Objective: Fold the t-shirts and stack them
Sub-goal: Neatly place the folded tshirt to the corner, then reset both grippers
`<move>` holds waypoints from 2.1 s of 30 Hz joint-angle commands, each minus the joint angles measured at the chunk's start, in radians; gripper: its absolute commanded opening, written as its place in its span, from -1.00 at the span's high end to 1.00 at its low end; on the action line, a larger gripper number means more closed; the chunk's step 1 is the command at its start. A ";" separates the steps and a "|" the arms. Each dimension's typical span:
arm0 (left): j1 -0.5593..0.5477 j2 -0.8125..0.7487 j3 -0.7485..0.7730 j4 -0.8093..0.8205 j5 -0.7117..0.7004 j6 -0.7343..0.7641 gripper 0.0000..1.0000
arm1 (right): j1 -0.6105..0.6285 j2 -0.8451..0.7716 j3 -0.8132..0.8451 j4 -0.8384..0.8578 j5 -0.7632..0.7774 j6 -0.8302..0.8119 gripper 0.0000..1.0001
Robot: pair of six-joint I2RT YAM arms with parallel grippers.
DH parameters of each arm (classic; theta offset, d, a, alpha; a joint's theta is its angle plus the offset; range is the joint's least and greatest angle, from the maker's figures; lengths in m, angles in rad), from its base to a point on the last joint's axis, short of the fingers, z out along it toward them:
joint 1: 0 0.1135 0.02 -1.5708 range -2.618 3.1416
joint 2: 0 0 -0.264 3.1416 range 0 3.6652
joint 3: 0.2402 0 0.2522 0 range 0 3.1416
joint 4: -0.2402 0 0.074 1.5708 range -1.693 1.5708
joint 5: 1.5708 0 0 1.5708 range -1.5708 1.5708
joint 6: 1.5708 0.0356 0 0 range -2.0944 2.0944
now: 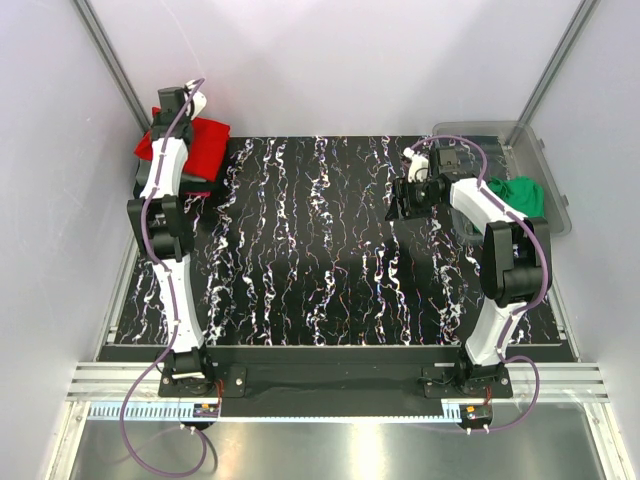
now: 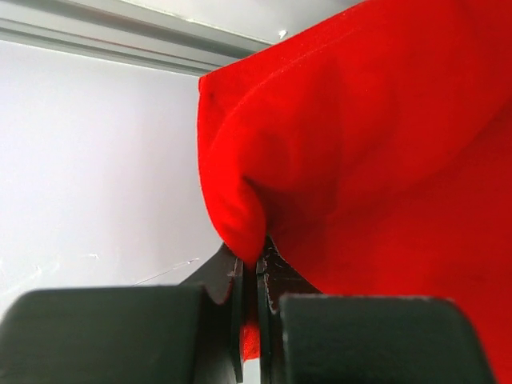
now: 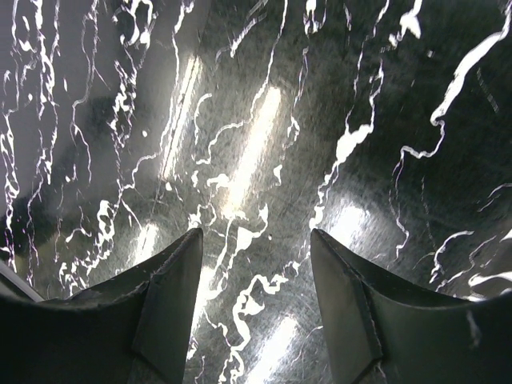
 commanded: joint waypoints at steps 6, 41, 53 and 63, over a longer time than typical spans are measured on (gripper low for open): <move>0.032 0.021 0.013 0.108 -0.071 0.044 1.00 | 0.001 0.005 0.070 -0.002 0.009 0.001 -0.28; -0.238 -0.258 -0.256 -0.036 0.239 -0.480 -0.97 | 0.066 -0.031 0.141 0.000 0.128 -0.137 -0.86; -0.241 -0.321 -0.311 -0.233 0.850 -0.955 -0.97 | 0.071 -0.041 0.244 0.040 0.265 0.002 -0.99; -0.330 -0.368 -0.323 -0.239 0.660 -0.815 -0.97 | 0.073 0.084 0.370 0.067 0.452 0.171 -0.99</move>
